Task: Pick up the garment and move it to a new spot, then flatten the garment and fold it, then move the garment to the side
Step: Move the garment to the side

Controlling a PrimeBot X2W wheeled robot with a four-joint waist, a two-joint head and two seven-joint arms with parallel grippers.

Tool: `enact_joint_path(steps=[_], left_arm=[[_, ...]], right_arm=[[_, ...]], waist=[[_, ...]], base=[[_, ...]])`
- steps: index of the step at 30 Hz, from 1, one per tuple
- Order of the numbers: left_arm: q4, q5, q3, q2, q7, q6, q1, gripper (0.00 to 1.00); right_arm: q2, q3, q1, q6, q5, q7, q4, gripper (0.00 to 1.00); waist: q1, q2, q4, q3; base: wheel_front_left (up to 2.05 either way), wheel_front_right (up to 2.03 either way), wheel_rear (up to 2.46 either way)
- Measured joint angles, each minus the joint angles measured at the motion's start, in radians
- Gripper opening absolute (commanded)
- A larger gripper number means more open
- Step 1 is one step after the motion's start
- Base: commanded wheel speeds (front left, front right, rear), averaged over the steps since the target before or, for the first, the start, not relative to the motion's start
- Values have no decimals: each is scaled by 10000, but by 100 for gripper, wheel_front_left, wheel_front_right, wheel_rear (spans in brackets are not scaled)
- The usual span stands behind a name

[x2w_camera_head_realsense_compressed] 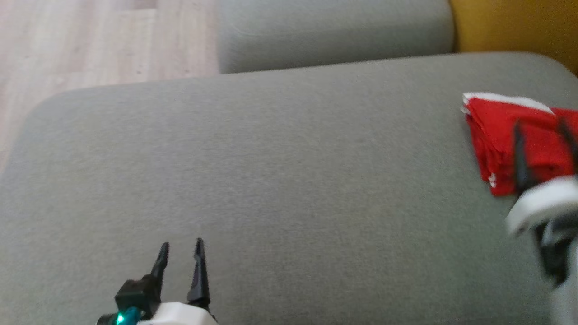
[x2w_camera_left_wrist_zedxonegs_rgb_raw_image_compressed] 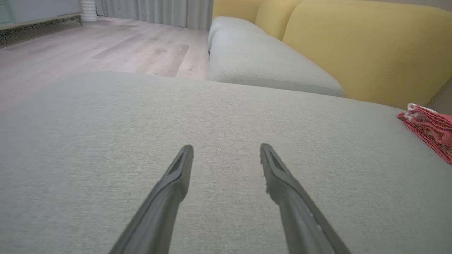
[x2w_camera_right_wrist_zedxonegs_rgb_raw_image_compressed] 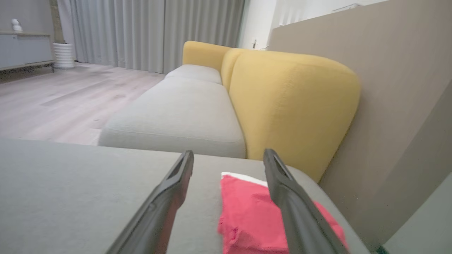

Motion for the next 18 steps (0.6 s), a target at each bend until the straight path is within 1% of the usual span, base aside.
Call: enact_joint_path(steps=[1,4,5,7,9,13,18], left_arm=[[-33,13,61,0,0,67,38,100],[-17,58,138,13,0,52,150,100],[17,100,176,17,0,36,156,100],[105,201,286,35,0,-132,168,100],[157,313,366,38,0,-221,179,100],[151,543,430,38,0,-368,291,100],[155,731,527,33,0,-570,321,100]], right_arm=[[322,-36,467,0,-61,-104,-288,100],[1197,100,1642,0,-341,-608,-748,100],[1421,165,1983,0,-309,-832,-779,100],[1741,180,2521,0,-192,-1350,-717,100],[1799,209,3001,0,-476,-2010,-495,100],[1827,211,3647,0,-648,-3035,313,100],[1843,165,3847,0,-412,-3570,1147,100]], waist=[[0,0,105,-75],[0,0,393,-258],[0,0,475,-316],[0,0,608,-425],[0,0,715,-527],[0,0,736,-677],[0,0,600,-765]], base=[[0,0,0],[0,0,0],[0,0,0],[0,0,0],[0,0,0],[0,0,0],[0,0,0]])
